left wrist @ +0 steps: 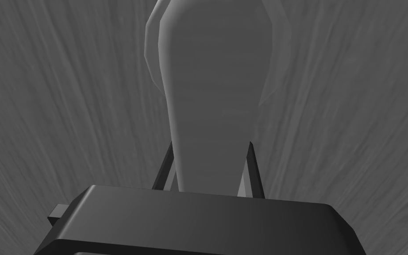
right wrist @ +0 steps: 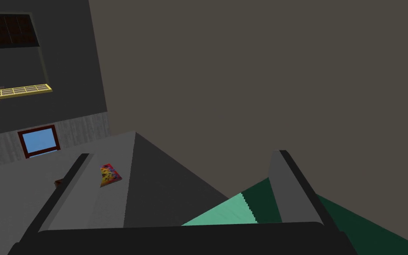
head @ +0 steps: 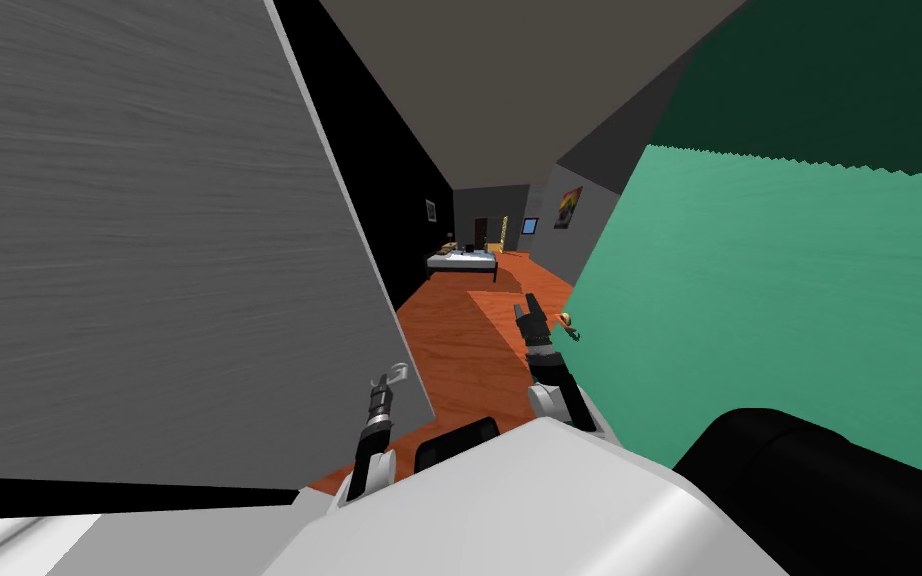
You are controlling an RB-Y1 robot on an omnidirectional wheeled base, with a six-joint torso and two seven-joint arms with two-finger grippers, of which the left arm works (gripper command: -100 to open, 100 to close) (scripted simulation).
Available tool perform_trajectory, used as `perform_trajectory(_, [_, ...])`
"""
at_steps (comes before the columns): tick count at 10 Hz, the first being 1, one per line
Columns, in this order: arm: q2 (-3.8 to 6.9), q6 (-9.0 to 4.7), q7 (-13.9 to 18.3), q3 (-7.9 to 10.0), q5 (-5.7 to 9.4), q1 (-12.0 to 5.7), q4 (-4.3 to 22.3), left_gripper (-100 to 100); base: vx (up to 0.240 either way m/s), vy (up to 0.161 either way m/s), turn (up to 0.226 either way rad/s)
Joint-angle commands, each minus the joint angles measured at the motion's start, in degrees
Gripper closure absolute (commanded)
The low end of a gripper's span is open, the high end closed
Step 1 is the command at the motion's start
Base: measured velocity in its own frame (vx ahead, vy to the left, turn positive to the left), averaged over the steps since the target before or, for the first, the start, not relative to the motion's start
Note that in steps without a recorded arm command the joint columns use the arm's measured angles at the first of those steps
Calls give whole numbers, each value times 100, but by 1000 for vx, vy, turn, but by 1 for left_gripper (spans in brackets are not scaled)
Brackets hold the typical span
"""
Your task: Push the door open
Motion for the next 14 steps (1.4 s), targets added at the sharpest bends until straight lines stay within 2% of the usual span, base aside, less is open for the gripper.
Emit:
perform_trajectory(1, [-81, -6, -27, 50, 23, -48, 1, 100, 144, -83, 59])
perform_trajectory(2, [-20, -3, -14, 61, 24, -14, 5, 100, 64, -24, 40])
perform_trajectory(3, [57, -9, -39, 160, 71, -22, 5, 100, 115, -2, 36])
perform_trajectory(6, [143, -14, -84, 302, 141, -28, 18, 100, 169, -50, 43])
perform_trajectory(10, [233, -21, -161, 553, 265, -39, 40, 100, 221, -33, 49])
perform_trajectory(14, [265, -29, -242, 812, 393, -51, 63, 100, 197, -51, 59])
